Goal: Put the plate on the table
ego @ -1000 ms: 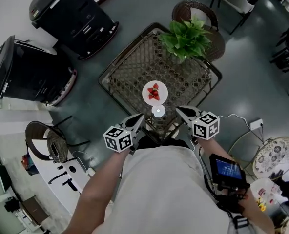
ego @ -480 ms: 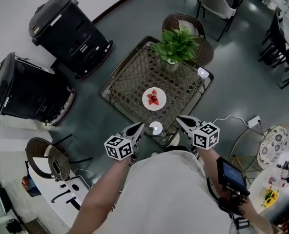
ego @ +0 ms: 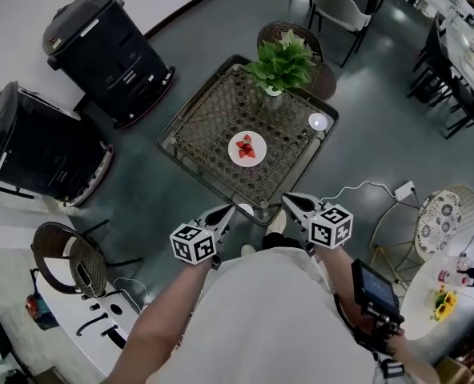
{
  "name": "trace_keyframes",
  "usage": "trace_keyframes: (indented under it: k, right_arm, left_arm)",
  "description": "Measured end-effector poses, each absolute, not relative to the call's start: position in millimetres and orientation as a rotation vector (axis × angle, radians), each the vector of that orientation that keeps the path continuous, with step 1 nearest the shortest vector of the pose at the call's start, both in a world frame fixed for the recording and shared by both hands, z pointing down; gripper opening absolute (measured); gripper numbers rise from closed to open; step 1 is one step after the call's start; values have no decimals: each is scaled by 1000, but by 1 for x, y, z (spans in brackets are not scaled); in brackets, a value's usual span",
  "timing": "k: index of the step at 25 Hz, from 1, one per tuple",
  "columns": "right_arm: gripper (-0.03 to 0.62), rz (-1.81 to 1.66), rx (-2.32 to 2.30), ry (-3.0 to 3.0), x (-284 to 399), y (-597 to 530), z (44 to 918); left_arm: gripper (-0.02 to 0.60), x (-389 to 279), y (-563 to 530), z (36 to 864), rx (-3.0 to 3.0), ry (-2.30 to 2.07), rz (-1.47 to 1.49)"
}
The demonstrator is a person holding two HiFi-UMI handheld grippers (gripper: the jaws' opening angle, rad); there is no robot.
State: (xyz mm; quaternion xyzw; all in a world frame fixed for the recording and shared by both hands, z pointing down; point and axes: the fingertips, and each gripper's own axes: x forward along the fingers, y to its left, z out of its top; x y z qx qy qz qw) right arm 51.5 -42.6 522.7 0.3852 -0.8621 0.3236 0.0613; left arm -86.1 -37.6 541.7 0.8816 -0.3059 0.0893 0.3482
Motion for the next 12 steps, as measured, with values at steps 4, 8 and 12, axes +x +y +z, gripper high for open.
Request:
trace_keyframes:
  k: [4,8,12]
  right_arm:
    - [5,952,1174,-2609,46,-35,517]
    - [5,926,1179,-2608,39,-26,512]
    - [5,944,1188,-2617,30,-21,508]
  left_arm:
    - [5,-93,-32,534,2302,-795,205]
    - [5,-101,-23,531,2308,-795,191]
    - [5,-110,-14,534,2306,-790,188]
